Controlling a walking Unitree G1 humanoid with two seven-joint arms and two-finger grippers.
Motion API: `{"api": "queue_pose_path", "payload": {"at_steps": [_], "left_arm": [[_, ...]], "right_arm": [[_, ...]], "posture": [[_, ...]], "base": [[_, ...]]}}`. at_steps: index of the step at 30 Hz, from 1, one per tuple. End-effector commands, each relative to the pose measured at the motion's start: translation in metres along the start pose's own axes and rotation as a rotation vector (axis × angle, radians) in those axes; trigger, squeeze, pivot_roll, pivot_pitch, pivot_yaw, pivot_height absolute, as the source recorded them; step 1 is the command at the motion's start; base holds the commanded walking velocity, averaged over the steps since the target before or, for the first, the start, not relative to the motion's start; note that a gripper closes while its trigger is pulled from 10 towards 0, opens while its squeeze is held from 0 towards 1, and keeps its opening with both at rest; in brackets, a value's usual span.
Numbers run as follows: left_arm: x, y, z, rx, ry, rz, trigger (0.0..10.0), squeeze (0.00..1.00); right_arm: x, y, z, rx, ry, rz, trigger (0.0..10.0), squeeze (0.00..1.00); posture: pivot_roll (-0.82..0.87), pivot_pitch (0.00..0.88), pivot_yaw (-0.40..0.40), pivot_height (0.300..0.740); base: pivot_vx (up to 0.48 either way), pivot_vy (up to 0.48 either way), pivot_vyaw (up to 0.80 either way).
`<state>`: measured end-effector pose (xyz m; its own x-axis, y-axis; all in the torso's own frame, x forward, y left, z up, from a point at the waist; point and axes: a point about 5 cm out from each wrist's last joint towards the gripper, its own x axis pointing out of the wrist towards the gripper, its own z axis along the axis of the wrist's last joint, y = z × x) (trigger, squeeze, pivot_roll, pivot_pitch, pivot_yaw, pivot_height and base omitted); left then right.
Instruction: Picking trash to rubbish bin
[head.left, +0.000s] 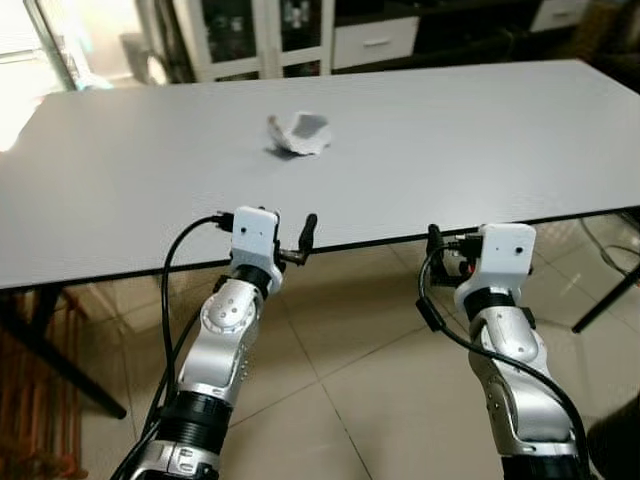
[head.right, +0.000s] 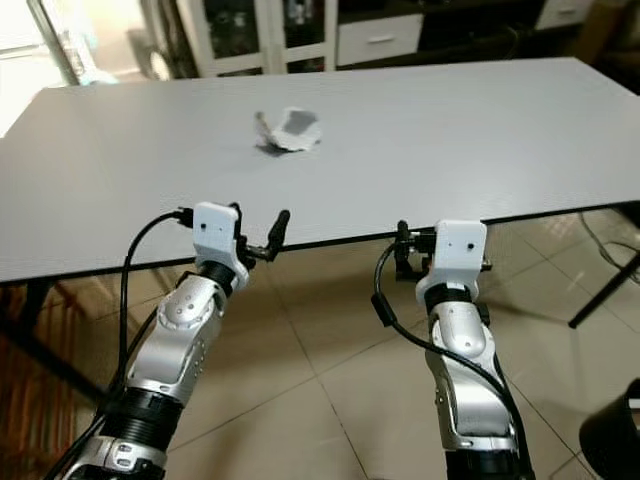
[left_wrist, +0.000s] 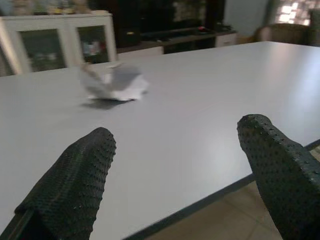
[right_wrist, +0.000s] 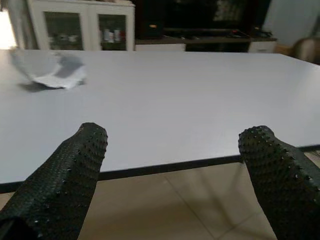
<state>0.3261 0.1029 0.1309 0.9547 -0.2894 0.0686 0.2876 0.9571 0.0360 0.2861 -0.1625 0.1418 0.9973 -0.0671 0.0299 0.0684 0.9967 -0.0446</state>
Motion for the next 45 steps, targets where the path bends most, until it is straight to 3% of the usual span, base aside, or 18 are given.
{"api": "queue_pose_path", "payload": {"at_steps": [1, 34, 45], "left_arm": [[0.001, -0.001, 0.004, 0.007, -0.014, -0.007, 10.0, 0.00], [0.000, 0.000, 0.001, 0.021, 0.007, 0.012, 10.0, 0.00], [-0.002, -0.001, 0.001, 0.020, 0.006, 0.015, 10.0, 0.00]], "right_arm": [[0.001, -0.001, 0.001, -0.010, -0.004, -0.005, 10.0, 0.00], [-0.004, 0.010, -0.006, -0.014, 0.017, 0.058, 10.0, 0.00], [-0.005, 0.013, -0.009, -0.012, 0.033, 0.086, 10.0, 0.00]], "posture": [[-0.09, 0.044, 0.014, 0.740], [-0.09, 0.057, 0.022, 0.740], [-0.09, 0.065, 0.020, 0.740]], "base": [[0.480, 0.000, 0.00], [0.461, 0.000, 0.00], [0.000, 0.000, 0.00]]}}
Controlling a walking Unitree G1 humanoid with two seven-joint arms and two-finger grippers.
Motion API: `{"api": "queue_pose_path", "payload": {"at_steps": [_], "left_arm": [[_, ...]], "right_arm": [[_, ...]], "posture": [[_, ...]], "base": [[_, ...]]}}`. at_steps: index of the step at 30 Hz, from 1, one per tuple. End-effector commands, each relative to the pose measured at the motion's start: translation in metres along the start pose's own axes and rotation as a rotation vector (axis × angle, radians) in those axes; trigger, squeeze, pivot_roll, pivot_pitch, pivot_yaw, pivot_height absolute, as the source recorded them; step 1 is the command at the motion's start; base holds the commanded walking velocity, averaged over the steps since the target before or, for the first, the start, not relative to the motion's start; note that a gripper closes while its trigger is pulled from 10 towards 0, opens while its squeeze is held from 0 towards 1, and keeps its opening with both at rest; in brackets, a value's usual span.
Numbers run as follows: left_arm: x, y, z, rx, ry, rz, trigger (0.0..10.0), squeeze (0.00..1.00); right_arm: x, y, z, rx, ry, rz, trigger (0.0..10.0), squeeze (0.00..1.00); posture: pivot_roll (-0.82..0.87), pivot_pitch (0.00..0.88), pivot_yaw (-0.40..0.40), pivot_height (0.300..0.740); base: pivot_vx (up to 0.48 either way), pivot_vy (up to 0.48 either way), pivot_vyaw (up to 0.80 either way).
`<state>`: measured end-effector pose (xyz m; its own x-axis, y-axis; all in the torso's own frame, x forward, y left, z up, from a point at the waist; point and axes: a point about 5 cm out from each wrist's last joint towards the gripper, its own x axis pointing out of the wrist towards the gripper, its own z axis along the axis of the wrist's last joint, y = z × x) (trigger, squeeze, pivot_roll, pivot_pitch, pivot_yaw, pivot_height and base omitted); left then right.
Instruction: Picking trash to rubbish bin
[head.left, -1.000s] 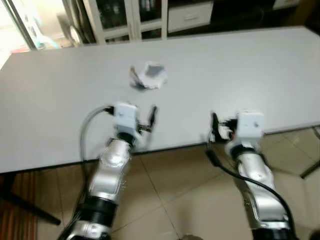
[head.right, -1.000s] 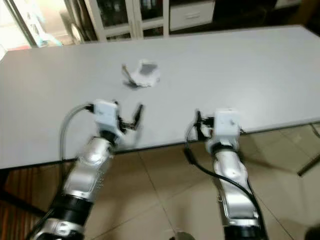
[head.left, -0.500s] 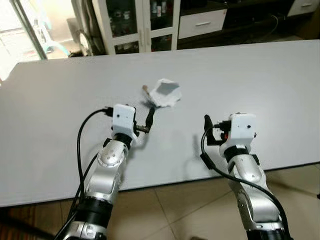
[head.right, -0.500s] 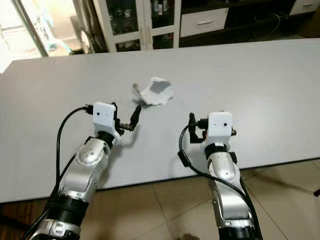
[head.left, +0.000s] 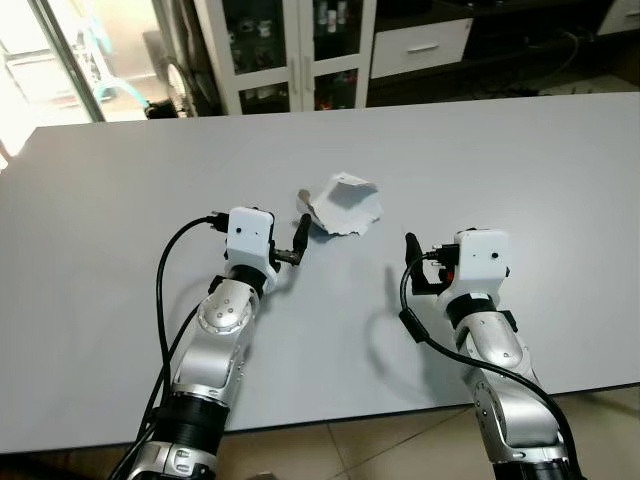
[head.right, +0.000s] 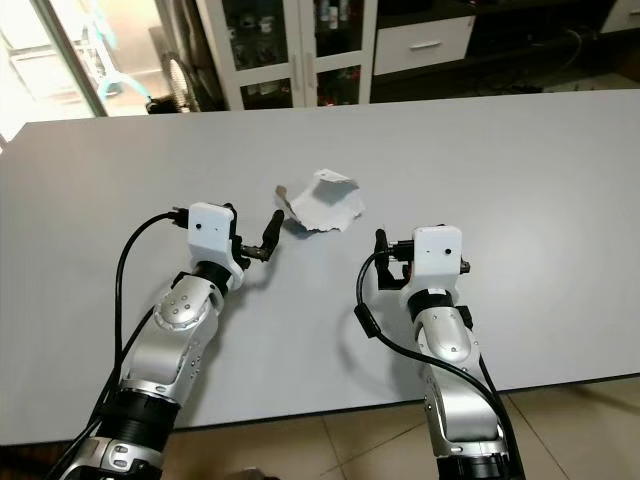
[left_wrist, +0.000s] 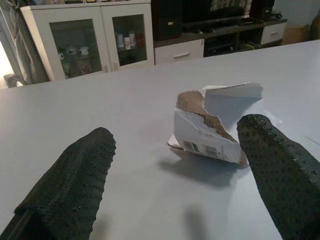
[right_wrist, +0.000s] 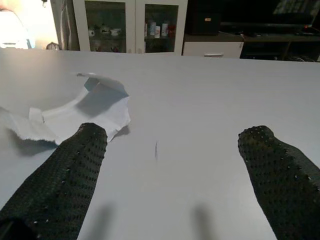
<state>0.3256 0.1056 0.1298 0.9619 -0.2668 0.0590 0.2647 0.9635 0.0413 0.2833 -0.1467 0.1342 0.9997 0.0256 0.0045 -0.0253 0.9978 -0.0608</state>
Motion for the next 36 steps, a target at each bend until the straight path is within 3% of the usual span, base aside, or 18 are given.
{"api": "queue_pose_path", "payload": {"at_steps": [1, 14, 25, 36], "left_arm": [[-0.001, -0.003, 0.001, 0.013, -0.004, -0.006, 10.0, 0.00], [-0.003, 0.000, 0.001, 0.017, -0.001, 0.012, 10.0, 0.00], [-0.017, 0.015, 0.000, 0.044, 0.007, 0.071, 10.0, 0.00], [-0.018, 0.013, 0.006, 0.042, -0.007, 0.069, 10.0, 0.00]], "right_arm": [[-0.001, -0.002, -0.003, 0.003, 0.018, -0.002, 10.0, 0.00], [0.013, 0.009, -0.003, -0.012, 0.044, 0.114, 10.0, 0.00], [0.042, 0.003, -0.010, -0.053, 0.074, 0.161, 10.0, 0.00], [0.070, 0.025, -0.007, -0.005, 0.098, 0.299, 10.0, 0.00]], "posture": [[-0.09, 0.065, 0.020, 0.740], [-0.08, 0.072, 0.021, 0.740], [-0.02, 0.111, 0.011, 0.740], [0.01, 0.112, 0.008, 0.740]], "base": [[0.000, 0.000, 0.00], [0.000, 0.000, 0.00], [0.000, 0.000, 0.00], [0.000, 0.000, 0.00]]}}
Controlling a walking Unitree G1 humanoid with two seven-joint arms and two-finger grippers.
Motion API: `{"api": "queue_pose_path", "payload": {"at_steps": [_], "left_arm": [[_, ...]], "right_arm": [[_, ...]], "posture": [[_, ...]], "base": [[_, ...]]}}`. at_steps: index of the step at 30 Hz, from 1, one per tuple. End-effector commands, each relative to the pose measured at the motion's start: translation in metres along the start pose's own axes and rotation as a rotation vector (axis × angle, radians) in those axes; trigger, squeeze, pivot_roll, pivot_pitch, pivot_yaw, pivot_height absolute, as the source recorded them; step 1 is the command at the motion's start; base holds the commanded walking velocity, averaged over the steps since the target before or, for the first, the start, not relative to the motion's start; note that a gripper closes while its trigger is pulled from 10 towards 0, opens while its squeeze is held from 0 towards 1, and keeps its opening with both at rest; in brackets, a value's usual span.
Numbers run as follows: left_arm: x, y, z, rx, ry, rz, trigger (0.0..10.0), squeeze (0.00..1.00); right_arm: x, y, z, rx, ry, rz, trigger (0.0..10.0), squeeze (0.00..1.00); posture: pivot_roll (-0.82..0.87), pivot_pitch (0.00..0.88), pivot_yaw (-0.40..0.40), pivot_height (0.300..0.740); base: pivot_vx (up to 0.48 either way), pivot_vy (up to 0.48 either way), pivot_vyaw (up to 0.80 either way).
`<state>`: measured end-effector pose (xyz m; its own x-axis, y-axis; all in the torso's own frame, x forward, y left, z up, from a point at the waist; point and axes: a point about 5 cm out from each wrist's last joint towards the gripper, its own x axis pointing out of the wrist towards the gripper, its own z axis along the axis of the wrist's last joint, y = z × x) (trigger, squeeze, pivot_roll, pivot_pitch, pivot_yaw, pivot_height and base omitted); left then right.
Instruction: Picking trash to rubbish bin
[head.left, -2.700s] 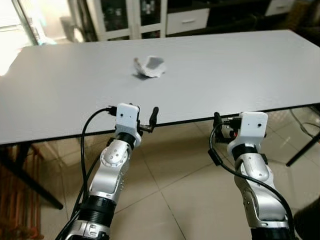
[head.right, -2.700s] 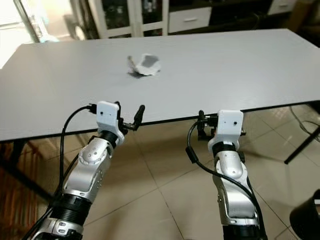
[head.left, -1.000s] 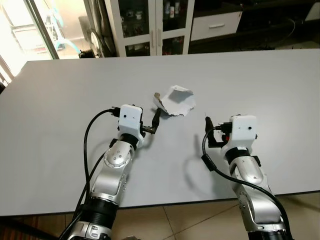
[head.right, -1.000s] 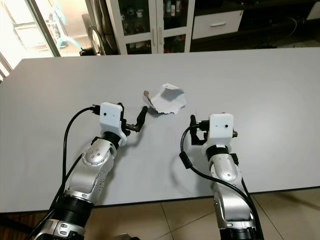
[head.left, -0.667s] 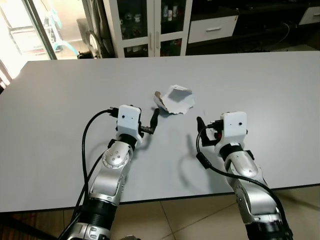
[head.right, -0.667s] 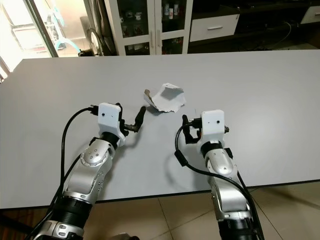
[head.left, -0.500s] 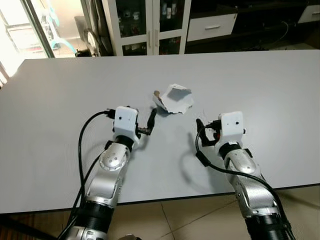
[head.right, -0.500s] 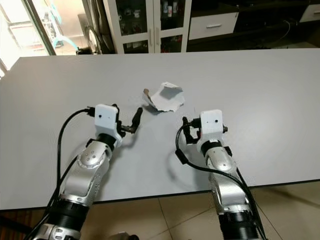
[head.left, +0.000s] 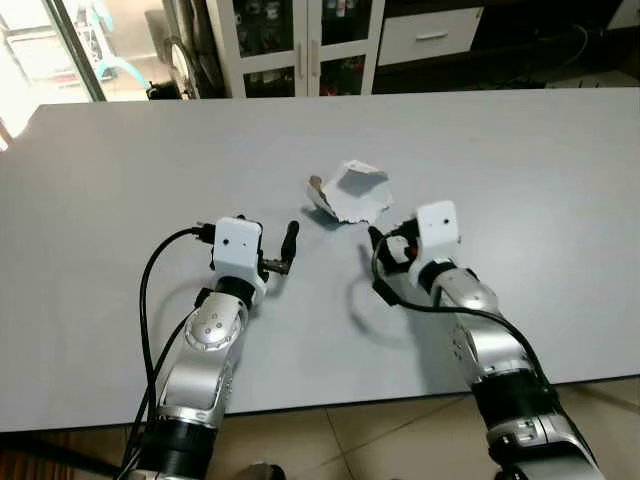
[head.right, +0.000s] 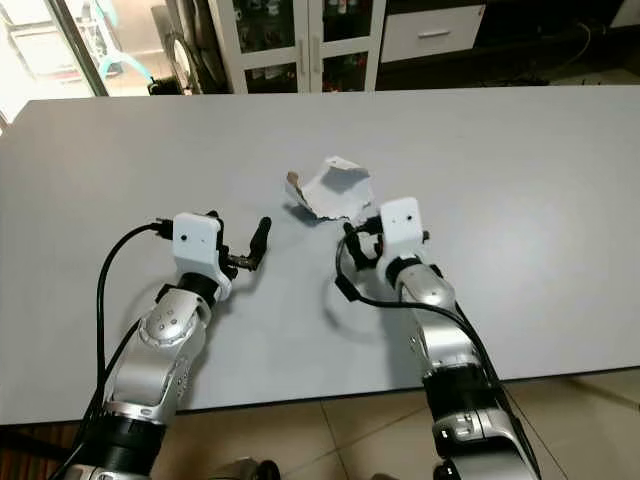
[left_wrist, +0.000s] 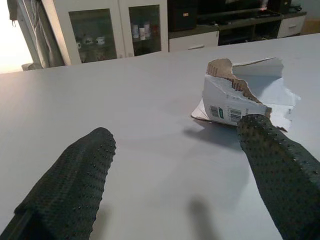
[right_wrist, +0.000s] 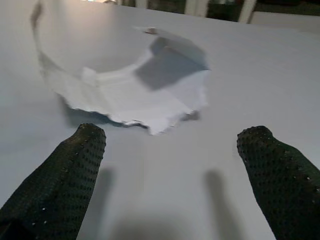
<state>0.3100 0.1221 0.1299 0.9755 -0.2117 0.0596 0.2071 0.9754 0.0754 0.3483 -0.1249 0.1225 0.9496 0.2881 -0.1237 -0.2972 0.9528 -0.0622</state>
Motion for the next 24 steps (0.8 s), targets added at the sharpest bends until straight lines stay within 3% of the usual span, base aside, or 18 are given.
{"api": "queue_pose_path", "payload": {"at_steps": [1, 5, 13, 24], "left_arm": [[0.001, 0.001, 0.006, 0.004, -0.011, 0.014, 10.0, 0.00], [0.000, 0.003, 0.006, 0.006, -0.008, 0.022, 10.0, 0.00], [-0.004, 0.003, 0.005, 0.007, -0.002, 0.027, 10.0, 0.00], [-0.008, 0.005, 0.006, 0.016, 0.005, 0.032, 10.0, 0.00]], "right_arm": [[0.007, 0.004, 0.005, 0.012, -0.017, 0.032, 10.0, 0.00], [0.013, 0.012, 0.011, 0.004, -0.036, 0.072, 10.0, 0.00], [0.022, 0.026, 0.001, 0.008, 0.002, 0.148, 10.0, 0.00], [0.027, 0.032, 0.000, 0.005, -0.020, 0.198, 10.0, 0.00]], "posture": [[0.02, 0.113, 0.002, 0.740], [0.02, 0.113, -0.001, 0.740], [0.04, 0.120, -0.002, 0.740], [0.06, 0.136, 0.001, 0.740]], "base": [[0.000, 0.000, 0.00], [0.000, 0.000, 0.00], [0.000, 0.000, 0.00], [0.000, 0.000, 0.00]]}}
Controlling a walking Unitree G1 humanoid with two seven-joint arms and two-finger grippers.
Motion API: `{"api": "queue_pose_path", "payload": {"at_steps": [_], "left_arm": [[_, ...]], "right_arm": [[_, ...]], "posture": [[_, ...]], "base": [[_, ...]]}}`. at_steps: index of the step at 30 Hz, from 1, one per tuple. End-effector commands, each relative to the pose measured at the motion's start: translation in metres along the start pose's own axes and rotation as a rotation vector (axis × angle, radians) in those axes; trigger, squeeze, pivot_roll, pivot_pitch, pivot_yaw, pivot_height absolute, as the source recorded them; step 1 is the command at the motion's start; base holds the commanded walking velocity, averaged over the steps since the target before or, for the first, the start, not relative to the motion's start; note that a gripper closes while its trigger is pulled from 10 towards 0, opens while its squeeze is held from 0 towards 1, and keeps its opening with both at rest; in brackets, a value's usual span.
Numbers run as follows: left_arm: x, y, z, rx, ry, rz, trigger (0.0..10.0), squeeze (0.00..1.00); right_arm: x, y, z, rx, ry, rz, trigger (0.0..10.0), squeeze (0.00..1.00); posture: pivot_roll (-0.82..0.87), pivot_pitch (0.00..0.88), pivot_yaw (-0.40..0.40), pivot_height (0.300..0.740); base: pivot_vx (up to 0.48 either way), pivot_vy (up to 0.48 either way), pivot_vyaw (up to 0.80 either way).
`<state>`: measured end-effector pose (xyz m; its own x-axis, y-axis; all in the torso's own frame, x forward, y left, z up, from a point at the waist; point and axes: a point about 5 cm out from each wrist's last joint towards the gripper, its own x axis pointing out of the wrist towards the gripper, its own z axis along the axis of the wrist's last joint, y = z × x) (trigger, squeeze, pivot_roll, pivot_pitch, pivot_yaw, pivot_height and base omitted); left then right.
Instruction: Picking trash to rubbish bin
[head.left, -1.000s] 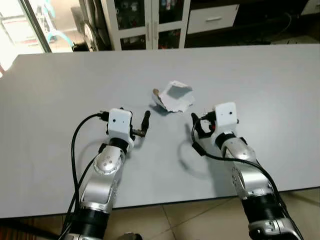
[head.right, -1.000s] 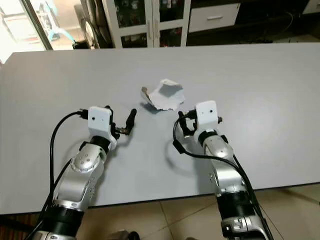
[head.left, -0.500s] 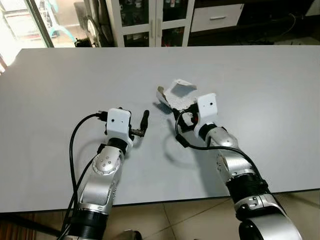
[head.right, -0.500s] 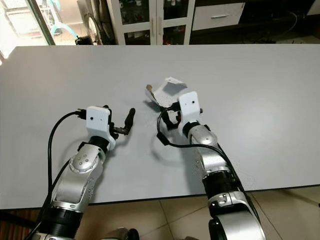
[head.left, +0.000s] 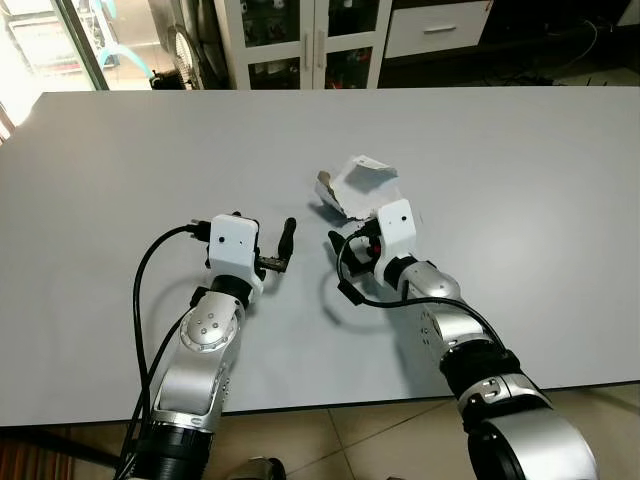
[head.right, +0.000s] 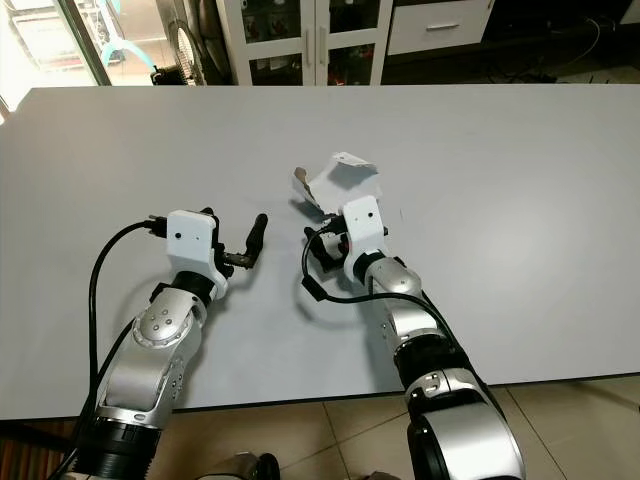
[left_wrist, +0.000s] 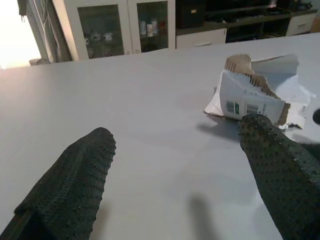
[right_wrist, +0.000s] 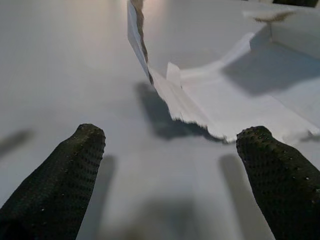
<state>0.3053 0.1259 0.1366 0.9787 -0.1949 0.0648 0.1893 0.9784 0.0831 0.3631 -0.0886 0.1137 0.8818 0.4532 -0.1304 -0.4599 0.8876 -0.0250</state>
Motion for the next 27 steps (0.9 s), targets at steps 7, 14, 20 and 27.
{"api": "queue_pose_path", "payload": {"at_steps": [7, 14, 20, 27], "left_arm": [[-0.006, 0.002, -0.001, 0.004, 0.015, 0.021, 10.0, 0.00], [-0.006, 0.001, -0.001, 0.002, 0.017, 0.025, 10.0, 0.00], [-0.006, -0.001, -0.001, -0.003, 0.020, 0.020, 10.0, 0.00], [-0.006, -0.002, -0.001, -0.004, 0.022, 0.021, 10.0, 0.00]], "right_arm": [[0.009, 0.006, 0.012, -0.048, -0.055, 0.056, 10.0, 0.00], [0.014, 0.009, 0.019, -0.067, -0.066, 0.055, 10.0, 0.00], [0.017, 0.016, 0.020, -0.065, -0.079, 0.078, 0.0, 0.00], [0.017, 0.018, 0.020, -0.066, -0.084, 0.083, 0.0, 0.00]], "posture": [[0.07, 0.142, -0.004, 0.740], [0.07, 0.144, -0.006, 0.740], [0.06, 0.145, -0.005, 0.740], [0.06, 0.148, -0.006, 0.740]], "base": [[0.000, 0.000, 0.00], [0.000, 0.000, 0.00], [0.000, 0.000, 0.00], [0.000, 0.000, 0.00]]}}
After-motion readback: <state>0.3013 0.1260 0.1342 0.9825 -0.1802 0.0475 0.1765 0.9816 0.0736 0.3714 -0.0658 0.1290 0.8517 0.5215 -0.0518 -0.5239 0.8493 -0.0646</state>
